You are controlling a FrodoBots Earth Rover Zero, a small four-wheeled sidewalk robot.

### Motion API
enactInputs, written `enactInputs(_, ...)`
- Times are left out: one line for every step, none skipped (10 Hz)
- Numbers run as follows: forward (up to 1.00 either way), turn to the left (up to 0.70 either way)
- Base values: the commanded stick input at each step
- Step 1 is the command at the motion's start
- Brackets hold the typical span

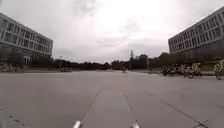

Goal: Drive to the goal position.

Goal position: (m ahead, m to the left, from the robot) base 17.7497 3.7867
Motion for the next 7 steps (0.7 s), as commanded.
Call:
enactInputs(0.7, 0.0)
enactInputs(0.7, 0.0)
enactInputs(0.7, 0.0)
enactInputs(0.7, 0.0)
enactInputs(0.7, 0.0)
enactInputs(0.7, 0.0)
enactInputs(0.7, 0.02)
